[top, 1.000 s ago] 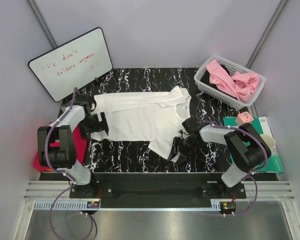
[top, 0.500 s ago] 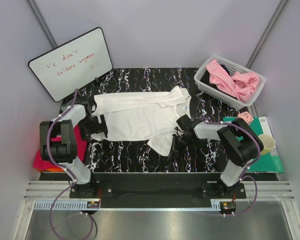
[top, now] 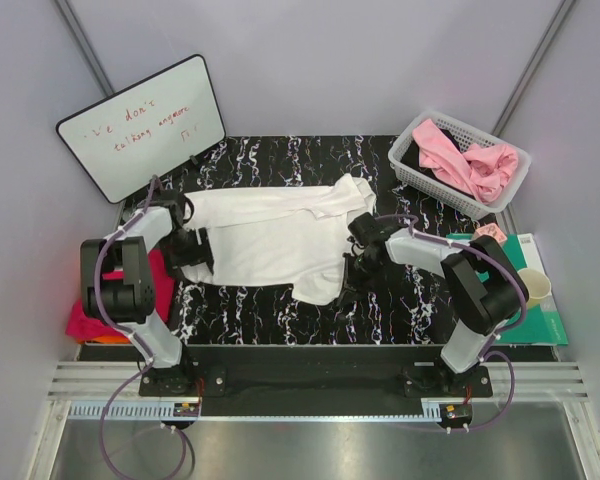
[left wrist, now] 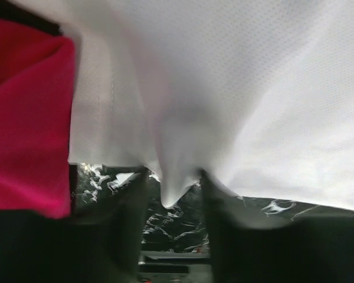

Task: Fold and stack the t-shirts
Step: Grap the side of the flattened tshirt closest away from the robot with both arms, then fold the other side of the tshirt into a rectangle, then rotate the tshirt 90 degrees

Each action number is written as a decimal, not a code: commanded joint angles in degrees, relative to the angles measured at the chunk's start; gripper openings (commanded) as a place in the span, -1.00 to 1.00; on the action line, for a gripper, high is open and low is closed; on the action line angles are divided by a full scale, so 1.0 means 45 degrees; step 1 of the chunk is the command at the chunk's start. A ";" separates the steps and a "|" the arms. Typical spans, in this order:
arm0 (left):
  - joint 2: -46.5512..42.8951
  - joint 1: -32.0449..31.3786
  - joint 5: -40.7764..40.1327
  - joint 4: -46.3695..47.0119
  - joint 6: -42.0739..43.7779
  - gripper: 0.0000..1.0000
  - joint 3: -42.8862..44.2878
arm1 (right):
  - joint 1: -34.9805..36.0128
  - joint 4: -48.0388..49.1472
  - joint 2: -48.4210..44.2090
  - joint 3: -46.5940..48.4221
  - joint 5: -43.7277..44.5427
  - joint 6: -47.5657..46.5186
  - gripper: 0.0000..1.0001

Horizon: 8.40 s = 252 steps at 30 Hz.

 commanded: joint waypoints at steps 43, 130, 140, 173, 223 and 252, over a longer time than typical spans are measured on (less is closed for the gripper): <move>-0.0204 0.0652 -0.1840 0.0795 -0.1436 -1.00 0.0186 | -0.0253 -0.2303 0.0729 0.1507 0.1758 -0.2000 -1.00; -0.0343 0.0671 -0.0902 -0.1412 -0.0986 -1.00 0.4715 | -0.2909 -0.3338 0.1370 0.7830 0.3300 -0.3953 -1.00; 0.2546 0.0671 -0.0140 -0.1393 -0.1201 -1.00 0.7703 | -0.3436 -0.3455 0.4145 1.0411 0.3496 -0.4266 -1.00; 0.1927 0.0555 0.0153 -0.1393 -0.0383 0.98 0.7609 | -0.4003 -0.4335 0.7705 1.5594 0.5899 -0.3484 0.27; 0.5600 -0.1866 0.1730 -0.4147 0.0381 -1.00 0.6639 | -0.3358 -0.4683 0.9454 1.5174 0.3203 -0.3483 -1.00; 0.2957 -0.7182 0.0077 -0.4087 -0.1633 -0.77 0.8618 | -0.3573 -0.5135 0.7237 1.8327 0.4297 -0.4461 -0.77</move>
